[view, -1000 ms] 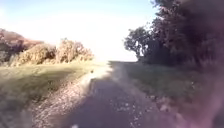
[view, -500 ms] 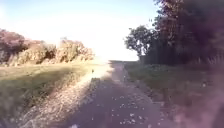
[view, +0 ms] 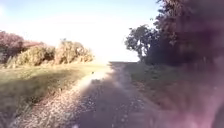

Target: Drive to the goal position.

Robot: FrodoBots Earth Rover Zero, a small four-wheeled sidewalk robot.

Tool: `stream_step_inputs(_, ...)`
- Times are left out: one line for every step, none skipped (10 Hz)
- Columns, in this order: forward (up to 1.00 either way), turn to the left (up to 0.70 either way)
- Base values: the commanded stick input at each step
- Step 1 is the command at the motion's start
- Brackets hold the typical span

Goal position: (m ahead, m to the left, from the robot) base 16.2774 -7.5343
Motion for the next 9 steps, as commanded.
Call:
stream_step_inputs(0.7,0.0)
stream_step_inputs(0.7,0.0)
stream_step_inputs(0.7,0.0)
stream_step_inputs(0.7,0.0)
stream_step_inputs(0.7,0.0)
stream_step_inputs(0.7,0.0)
stream_step_inputs(0.7,0.0)
stream_step_inputs(0.7,0.0)
stream_step_inputs(0.7,-0.03)
